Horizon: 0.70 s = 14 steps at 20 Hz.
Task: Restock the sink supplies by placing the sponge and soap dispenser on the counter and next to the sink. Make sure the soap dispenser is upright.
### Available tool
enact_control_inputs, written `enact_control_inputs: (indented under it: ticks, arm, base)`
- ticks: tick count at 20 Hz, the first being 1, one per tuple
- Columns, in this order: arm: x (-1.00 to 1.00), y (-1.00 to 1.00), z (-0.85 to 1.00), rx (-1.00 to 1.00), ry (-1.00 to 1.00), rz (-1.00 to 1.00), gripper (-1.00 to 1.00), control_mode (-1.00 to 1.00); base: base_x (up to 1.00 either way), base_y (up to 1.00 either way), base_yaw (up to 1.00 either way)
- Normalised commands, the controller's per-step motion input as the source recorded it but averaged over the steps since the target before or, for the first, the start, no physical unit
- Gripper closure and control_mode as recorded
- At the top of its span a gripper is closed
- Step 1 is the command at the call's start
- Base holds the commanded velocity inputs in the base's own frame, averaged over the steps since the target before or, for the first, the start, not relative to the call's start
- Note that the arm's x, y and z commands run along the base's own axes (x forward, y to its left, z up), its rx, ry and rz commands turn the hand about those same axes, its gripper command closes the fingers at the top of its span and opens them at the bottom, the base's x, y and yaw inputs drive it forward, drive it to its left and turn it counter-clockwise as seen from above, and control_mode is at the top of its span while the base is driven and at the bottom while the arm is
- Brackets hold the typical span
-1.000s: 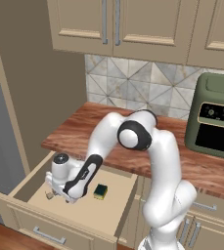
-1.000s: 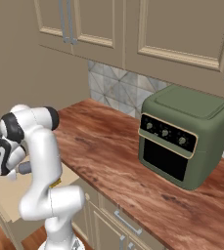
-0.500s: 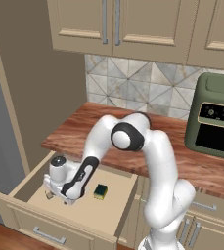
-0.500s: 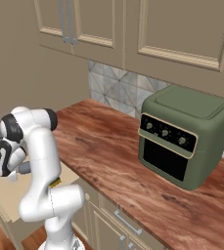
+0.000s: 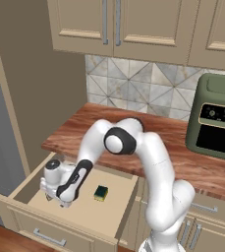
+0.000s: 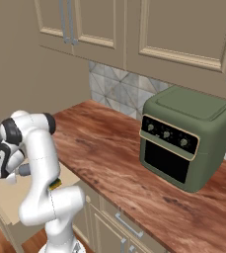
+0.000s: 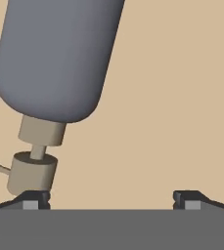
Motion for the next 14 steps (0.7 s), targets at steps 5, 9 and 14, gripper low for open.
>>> enact_control_inputs:
  ticks: [5,9,14]
  arm:
    - [0.14,0.03,-0.06,-0.01,0.0,-0.11,-1.0,-1.0]
    - [0.22,0.0,-0.04,0.0,0.0,-0.18,-1.0,-1.0]
    - [0.26,0.07,-0.24,0.0,0.0,-0.18,-1.0,-1.0]
  base:
    - [0.0,0.0,0.0]
    - [0.0,0.0,0.0]
    - [0.0,0.0,0.0]
